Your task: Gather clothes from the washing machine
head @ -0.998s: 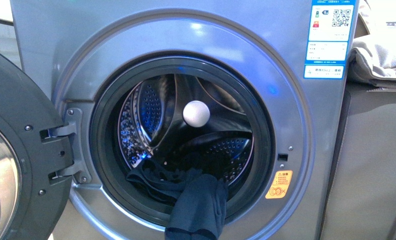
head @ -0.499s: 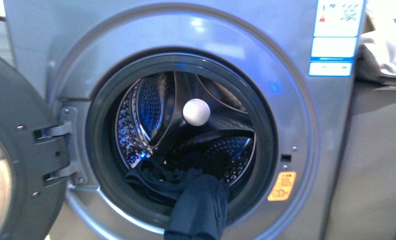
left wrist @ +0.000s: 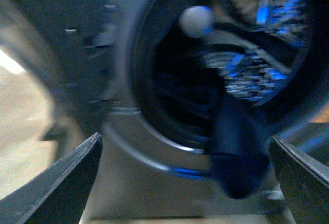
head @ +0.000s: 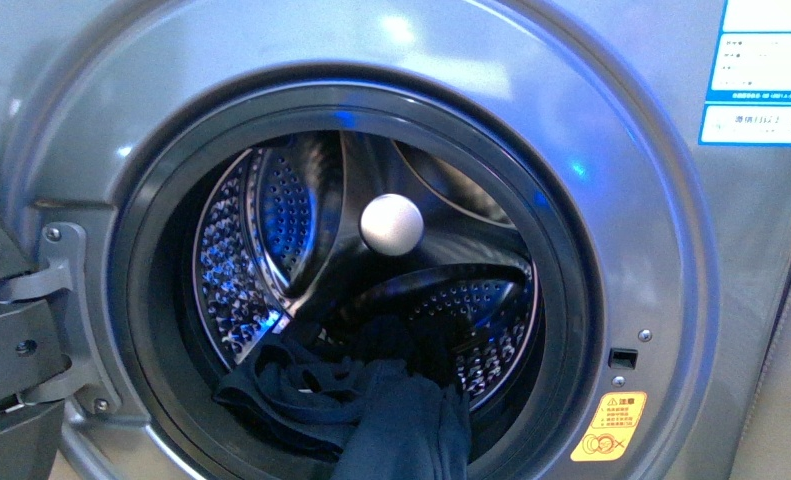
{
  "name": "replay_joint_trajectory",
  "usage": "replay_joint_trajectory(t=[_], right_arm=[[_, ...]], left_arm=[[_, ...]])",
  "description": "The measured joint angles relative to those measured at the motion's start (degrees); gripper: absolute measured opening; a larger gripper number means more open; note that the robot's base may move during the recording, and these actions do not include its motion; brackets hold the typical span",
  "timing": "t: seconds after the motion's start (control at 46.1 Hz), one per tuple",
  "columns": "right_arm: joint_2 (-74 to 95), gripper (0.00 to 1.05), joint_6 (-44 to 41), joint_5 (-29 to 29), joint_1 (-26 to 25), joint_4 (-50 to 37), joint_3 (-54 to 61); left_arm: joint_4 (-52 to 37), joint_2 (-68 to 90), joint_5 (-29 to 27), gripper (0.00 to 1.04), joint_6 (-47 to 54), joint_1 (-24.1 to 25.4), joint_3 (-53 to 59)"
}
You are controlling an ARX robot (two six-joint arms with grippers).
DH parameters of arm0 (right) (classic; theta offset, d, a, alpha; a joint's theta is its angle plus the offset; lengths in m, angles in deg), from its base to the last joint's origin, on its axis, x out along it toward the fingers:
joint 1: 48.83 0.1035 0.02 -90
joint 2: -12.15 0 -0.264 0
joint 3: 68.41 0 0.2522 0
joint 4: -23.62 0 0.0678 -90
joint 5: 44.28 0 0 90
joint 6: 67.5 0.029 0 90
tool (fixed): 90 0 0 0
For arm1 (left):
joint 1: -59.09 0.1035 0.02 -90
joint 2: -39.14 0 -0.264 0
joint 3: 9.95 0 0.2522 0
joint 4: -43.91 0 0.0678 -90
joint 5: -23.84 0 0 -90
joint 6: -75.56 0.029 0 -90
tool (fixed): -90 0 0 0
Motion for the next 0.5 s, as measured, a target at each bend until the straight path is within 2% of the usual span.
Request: replay_joint_trajectory(t=[0.065, 0.108, 0.195, 0.304, 0.499], right_arm=[[0.00, 0.97, -0.02, -0.09, 0.00, 0.00, 0.00], [0.00, 0.97, 0.00, 0.07, 0.00, 0.00, 0.00], [0.00, 0.97, -0.02, 0.00, 0.00, 0.00, 0.00], [0.00, 0.97, -0.02, 0.00, 0.00, 0.00, 0.00], [0.00, 0.97, -0.02, 0.00, 0.00, 0.00, 0.00]], left_arm=[[-4.92, 4.79, 10.78, 0.98, -5.53, 2.43, -0.02], [-7.87, 8.02, 11.96, 0.98, -7.39, 2.43, -0.24], [-14.29, 15.02, 10.95, 0.98, -8.33, 0.52, -1.36], [-25.55, 28.37, 7.80, 0.98, -7.78, -4.33, -4.90], [-38.86, 48.92, 3.34, 0.98, -5.75, -10.69, -10.91]])
